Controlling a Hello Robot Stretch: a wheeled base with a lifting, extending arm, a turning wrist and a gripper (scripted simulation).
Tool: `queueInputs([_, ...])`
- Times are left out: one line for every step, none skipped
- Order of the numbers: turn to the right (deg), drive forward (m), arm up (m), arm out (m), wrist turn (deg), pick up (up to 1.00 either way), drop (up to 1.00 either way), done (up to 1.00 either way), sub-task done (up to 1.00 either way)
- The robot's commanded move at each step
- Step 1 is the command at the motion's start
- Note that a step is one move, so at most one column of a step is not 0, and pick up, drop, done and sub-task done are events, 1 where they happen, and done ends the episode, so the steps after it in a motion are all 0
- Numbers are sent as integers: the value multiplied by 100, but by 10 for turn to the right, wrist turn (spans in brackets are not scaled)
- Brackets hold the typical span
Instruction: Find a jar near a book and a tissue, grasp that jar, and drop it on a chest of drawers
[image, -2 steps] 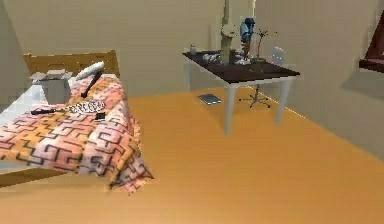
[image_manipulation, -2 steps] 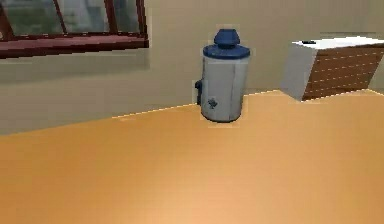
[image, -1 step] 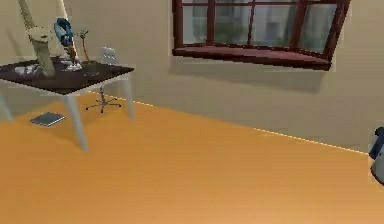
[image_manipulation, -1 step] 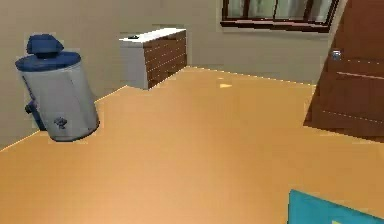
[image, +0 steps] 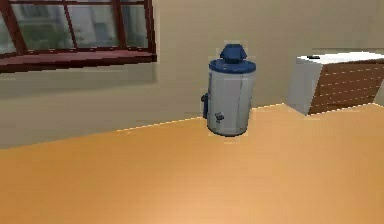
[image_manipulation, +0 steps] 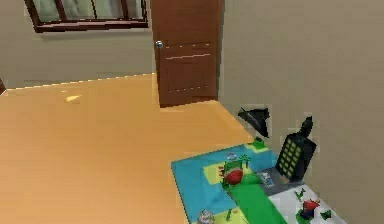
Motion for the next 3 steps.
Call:
queueInputs([180, 0, 0, 0, 0, 0, 0, 0, 0])
queueInputs([0, 25, 0, 0, 0, 0, 0, 0, 0])
queueInputs([450, 0, 0, 0, 0, 0, 0, 0, 0])
